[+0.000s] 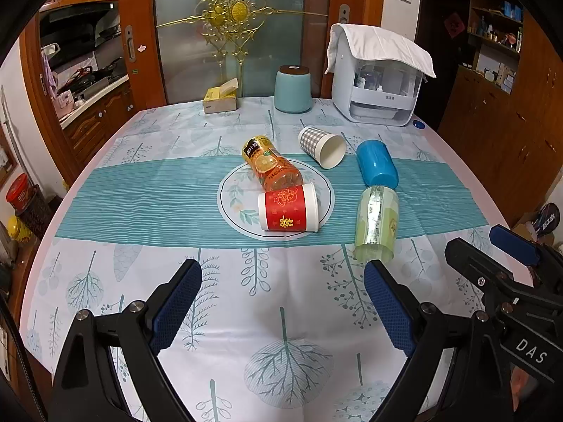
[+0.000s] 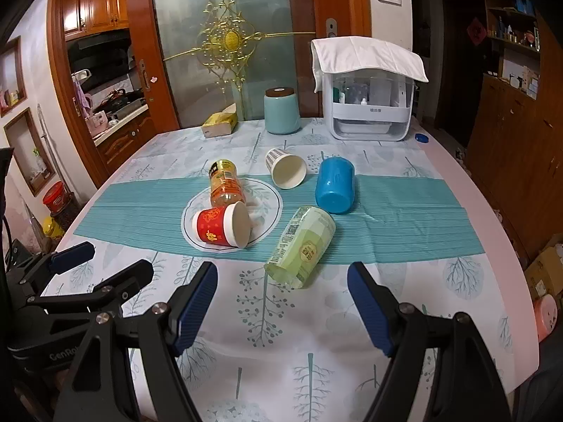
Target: Flip cup upright
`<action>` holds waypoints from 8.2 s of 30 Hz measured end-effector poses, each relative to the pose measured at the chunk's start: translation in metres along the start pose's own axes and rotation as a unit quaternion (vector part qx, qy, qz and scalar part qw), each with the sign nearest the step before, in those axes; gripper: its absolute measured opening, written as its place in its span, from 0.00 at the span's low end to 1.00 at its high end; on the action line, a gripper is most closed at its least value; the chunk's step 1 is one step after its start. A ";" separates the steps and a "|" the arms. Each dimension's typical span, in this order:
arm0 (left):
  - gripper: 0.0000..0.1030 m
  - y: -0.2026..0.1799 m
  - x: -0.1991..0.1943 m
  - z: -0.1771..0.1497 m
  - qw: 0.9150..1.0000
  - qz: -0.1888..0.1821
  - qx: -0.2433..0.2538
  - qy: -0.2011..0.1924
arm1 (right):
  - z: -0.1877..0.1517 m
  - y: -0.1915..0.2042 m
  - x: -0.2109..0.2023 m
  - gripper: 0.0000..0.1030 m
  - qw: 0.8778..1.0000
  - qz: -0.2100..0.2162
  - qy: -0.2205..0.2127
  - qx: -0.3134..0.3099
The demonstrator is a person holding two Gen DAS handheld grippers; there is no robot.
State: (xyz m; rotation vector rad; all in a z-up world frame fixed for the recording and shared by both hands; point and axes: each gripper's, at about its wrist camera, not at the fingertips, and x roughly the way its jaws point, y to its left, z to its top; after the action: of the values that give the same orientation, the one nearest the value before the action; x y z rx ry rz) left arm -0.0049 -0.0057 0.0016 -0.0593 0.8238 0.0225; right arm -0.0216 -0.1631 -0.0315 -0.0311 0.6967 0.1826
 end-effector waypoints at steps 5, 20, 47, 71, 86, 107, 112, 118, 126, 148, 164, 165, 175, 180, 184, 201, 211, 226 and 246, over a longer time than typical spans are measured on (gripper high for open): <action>0.90 -0.001 0.000 0.000 1.000 -0.001 -0.001 0.000 | 0.000 0.000 0.000 0.75 1.000 -0.002 -0.002 -0.002; 0.90 -0.001 0.006 -0.003 1.000 -0.004 0.007 0.002 | -0.004 0.005 -0.003 0.75 1.000 -0.002 -0.004 -0.013; 0.90 0.029 0.104 0.019 0.980 -0.072 0.187 -0.004 | -0.020 -0.002 0.092 0.75 0.994 0.006 0.085 0.063; 0.90 -0.016 0.211 0.032 0.921 -0.026 0.386 0.030 | -0.039 -0.021 0.131 0.75 0.987 0.000 0.122 0.106; 0.67 -0.037 0.215 0.028 0.906 -0.015 0.422 0.033 | -0.029 -0.033 0.158 0.75 0.983 0.001 0.111 0.143; 0.65 0.009 0.179 0.035 0.969 -0.066 0.093 0.218 | -0.039 -0.038 0.130 0.75 0.983 0.020 0.101 0.153; 0.65 0.020 0.162 0.021 0.960 -0.106 -0.007 0.258 | -0.041 -0.041 0.120 0.75 0.983 0.025 0.097 0.156; 0.65 0.026 0.150 -0.010 0.945 -0.127 -0.104 0.283 | -0.044 -0.040 0.107 0.75 0.984 0.028 0.092 0.151; 0.65 0.025 0.150 -0.046 0.939 -0.137 -0.158 0.274 | -0.052 -0.042 0.098 0.75 0.983 0.029 0.097 0.150; 0.76 0.033 0.131 -0.044 0.948 -0.139 -0.142 0.248 | -0.051 -0.034 0.093 0.75 0.986 0.037 0.098 0.127; 0.76 0.044 0.071 -0.037 0.967 -0.156 -0.074 0.185 | -0.046 -0.026 0.076 0.75 0.979 0.095 0.114 0.141; 0.76 0.044 0.067 -0.037 0.971 -0.147 -0.067 0.176 | -0.047 -0.025 0.075 0.75 0.978 0.100 0.116 0.142; 0.76 0.059 0.049 -0.040 0.990 -0.071 -0.027 0.121 | -0.045 -0.012 0.070 0.75 0.967 0.150 0.143 0.151; 0.77 0.061 0.053 -0.048 0.990 -0.062 -0.020 0.122 | -0.046 -0.005 0.073 0.75 0.964 0.156 0.154 0.148; 0.77 0.063 0.057 -0.052 0.990 -0.065 -0.021 0.122 | -0.048 0.002 0.080 0.75 0.961 0.164 0.168 0.144; 0.77 0.085 0.077 -0.053 0.987 -0.068 -0.045 0.135 | -0.049 0.018 0.146 0.75 0.920 0.231 0.265 0.173; 0.77 0.087 0.086 -0.050 0.988 -0.055 -0.045 0.139 | -0.045 0.025 0.160 0.75 0.913 0.246 0.274 0.172; 0.77 0.086 0.084 -0.053 0.988 -0.049 -0.043 0.139 | -0.029 0.033 0.126 0.59 0.964 0.208 0.152 0.067; 0.77 0.072 0.082 -0.061 0.988 -0.044 -0.032 0.141 | -0.079 0.054 0.091 0.60 0.981 0.138 -0.010 -0.135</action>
State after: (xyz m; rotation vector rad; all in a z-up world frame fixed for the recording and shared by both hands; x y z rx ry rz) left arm 0.0032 0.0623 -0.1030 -0.1620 1.1032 -0.0447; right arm -0.0126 -0.1031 -0.1487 -0.1924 0.6505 0.5424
